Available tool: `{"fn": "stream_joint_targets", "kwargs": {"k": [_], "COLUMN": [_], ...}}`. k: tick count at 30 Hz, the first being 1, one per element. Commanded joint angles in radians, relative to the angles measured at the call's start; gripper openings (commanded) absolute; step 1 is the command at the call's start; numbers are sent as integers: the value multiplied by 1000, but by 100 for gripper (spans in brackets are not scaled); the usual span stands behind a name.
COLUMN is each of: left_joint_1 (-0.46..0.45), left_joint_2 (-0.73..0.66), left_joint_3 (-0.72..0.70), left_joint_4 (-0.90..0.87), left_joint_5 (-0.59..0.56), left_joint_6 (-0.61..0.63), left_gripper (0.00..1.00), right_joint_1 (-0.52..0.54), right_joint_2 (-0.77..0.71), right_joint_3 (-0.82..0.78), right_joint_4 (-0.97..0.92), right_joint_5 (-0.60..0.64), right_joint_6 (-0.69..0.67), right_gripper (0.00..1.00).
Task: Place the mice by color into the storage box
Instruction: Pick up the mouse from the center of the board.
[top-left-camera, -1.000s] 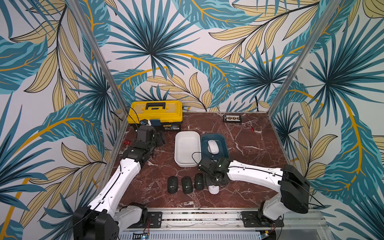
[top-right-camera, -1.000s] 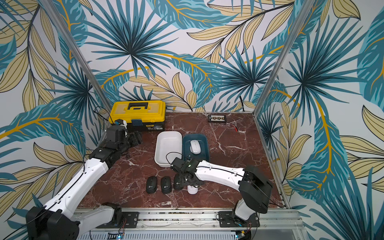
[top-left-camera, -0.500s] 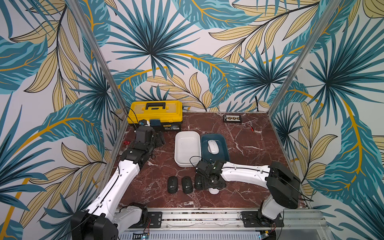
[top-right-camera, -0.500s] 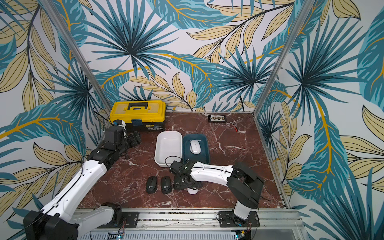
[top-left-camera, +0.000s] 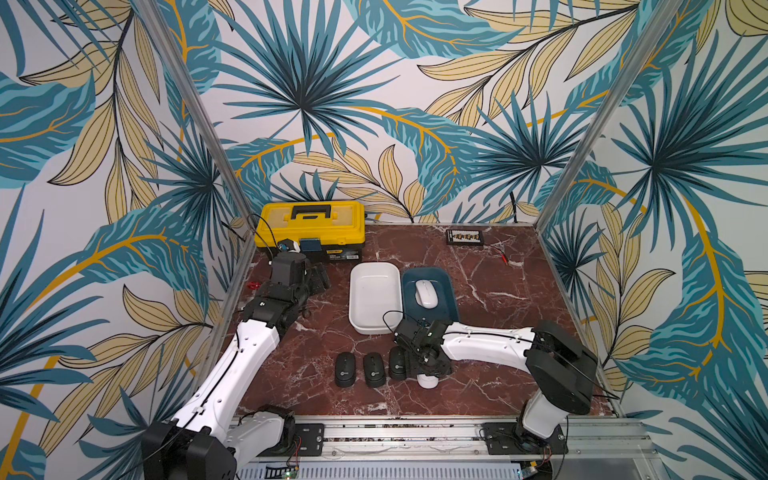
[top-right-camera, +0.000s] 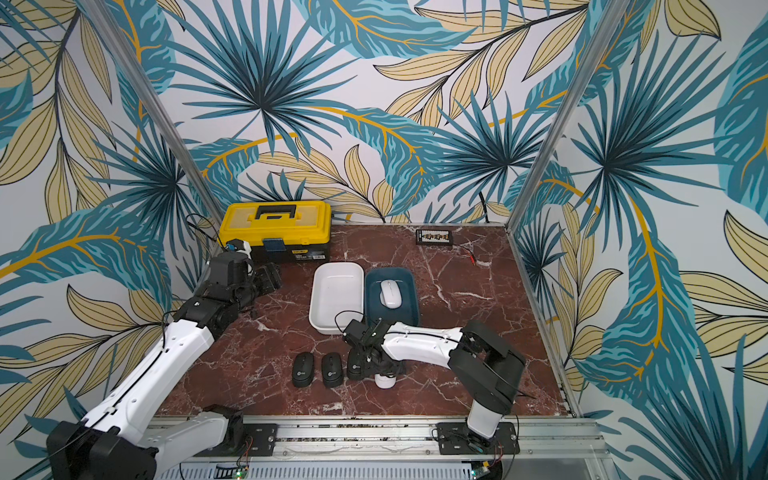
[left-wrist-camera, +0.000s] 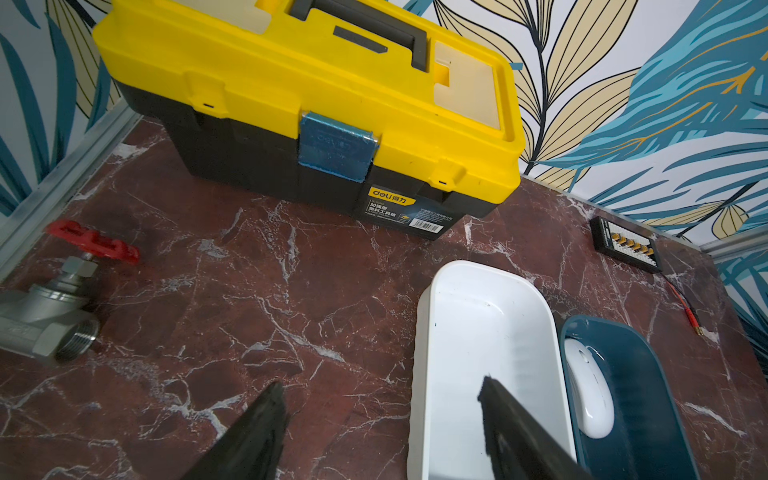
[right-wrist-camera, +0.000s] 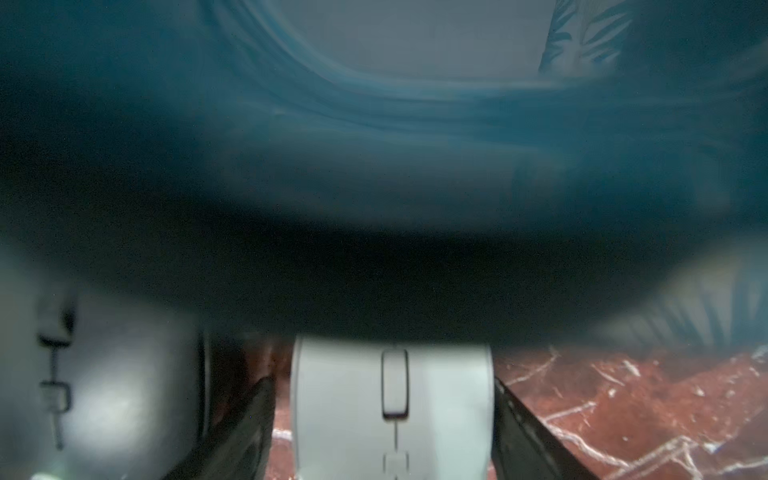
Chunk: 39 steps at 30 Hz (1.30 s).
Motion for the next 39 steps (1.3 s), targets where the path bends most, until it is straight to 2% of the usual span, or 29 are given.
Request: {"fn": "stream_joint_targets", "kwargs": {"k": [1,12,18,23,32,39], "left_joint_1": [-4,-4,-4,-3,-3,-4], "left_joint_2": [-11,-4,-5,-5,4,9], "left_joint_3": [4,5,1,1,5,8], "left_joint_4": [1,1,1,4,13,15], "left_joint_5": [-10,-8,-8,-7,-3,2], "left_joint_6": [-8,-9,-14,-14,-19,-22], "left_gripper": [76,76,76,76,76,76], "right_joint_1": [-2,-9,-8,-8,-9,-16], "right_joint_2": [21,39,44,27,-59,-119], "right_joint_3": [-24,-30,-27,-14,64,196], "right_joint_4": [13,18,6,-33,-163,-287], "right_joint_5": [-30,-48,-57,-42,-13,11], "right_joint_6": [-14,-9,-14,-32,-100,-166], "right_gripper": [78,71,60,57,56,56]}}
